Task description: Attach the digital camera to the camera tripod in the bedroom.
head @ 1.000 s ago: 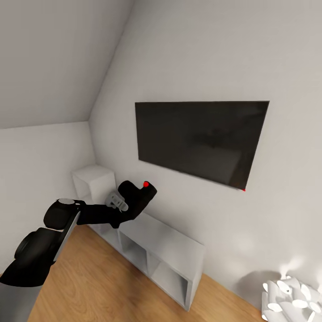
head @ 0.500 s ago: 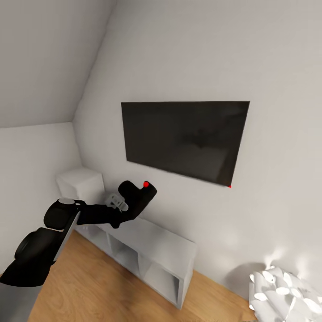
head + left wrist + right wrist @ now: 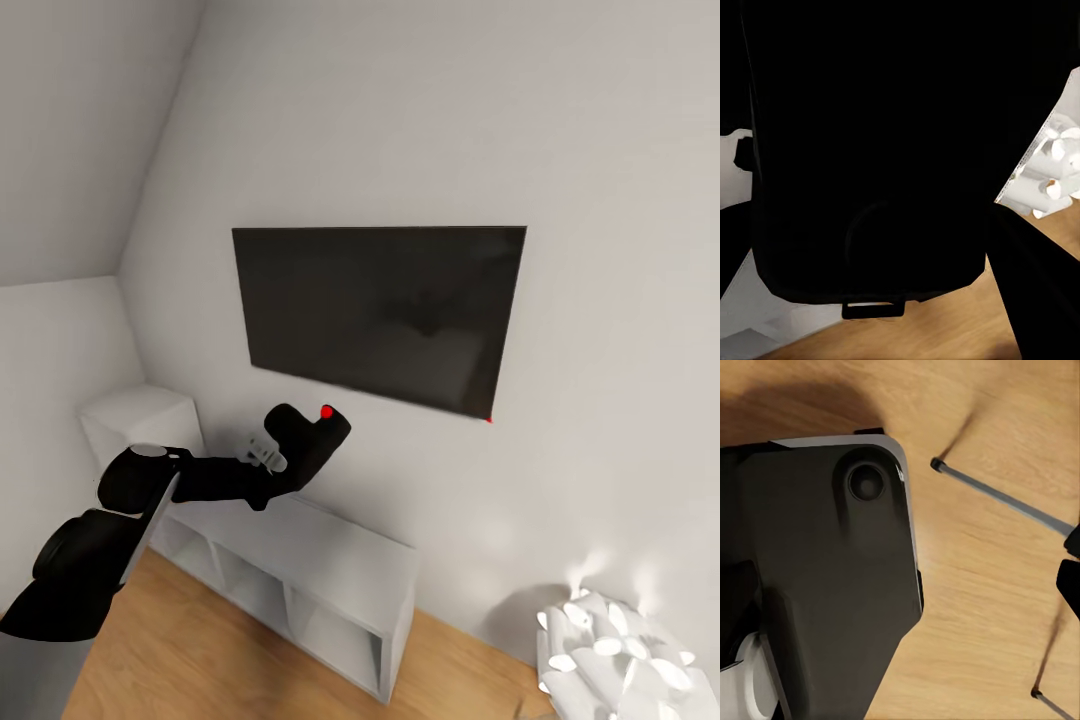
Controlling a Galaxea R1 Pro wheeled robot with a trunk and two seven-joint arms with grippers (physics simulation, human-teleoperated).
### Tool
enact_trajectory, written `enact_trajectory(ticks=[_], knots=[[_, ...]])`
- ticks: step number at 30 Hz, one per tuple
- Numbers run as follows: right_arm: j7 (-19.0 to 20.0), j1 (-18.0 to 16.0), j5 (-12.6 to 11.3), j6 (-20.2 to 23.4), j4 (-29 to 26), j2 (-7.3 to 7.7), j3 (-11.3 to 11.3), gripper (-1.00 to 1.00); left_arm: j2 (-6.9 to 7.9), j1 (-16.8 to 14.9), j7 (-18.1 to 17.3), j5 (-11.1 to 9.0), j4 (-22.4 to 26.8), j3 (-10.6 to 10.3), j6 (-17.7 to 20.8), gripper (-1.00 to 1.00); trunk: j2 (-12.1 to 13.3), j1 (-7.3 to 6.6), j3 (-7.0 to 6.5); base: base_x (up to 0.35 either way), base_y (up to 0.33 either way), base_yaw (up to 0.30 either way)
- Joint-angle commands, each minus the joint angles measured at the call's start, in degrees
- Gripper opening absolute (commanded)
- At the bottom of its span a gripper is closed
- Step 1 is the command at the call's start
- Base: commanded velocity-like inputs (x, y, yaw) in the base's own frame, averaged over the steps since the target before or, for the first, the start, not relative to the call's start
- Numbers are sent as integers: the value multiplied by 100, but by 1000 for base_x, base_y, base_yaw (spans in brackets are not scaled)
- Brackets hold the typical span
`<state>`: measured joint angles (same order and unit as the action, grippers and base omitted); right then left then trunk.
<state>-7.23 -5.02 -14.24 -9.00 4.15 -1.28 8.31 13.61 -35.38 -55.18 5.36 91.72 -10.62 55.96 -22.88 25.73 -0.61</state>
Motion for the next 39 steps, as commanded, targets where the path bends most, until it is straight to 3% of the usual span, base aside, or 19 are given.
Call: enact_trajectory(ticks=[1, 13, 29, 39], knots=[[-3, -8, -53, -40, 24, -4, 48, 100, 2, -4, -56, 47, 4, -1, 20, -100, -4, 5, 2, 283, 0, -14], [0, -8, -52, -40, 24, -5, 48, 100, 2, -4, -61, 49, 4, -1, 20, -100, -4, 5, 2, 83, 0, -12], [-4, -8, -51, -40, 24, -4, 48, 100, 2, -4, -57, 48, 4, -1, 20, -100, -4, 5, 2, 6, 0, -211], [-1, -8, -52, -40, 24, -4, 48, 100, 2, -4, -57, 48, 4, -1, 20, -100, -4, 5, 2, 182, 29, -43]])
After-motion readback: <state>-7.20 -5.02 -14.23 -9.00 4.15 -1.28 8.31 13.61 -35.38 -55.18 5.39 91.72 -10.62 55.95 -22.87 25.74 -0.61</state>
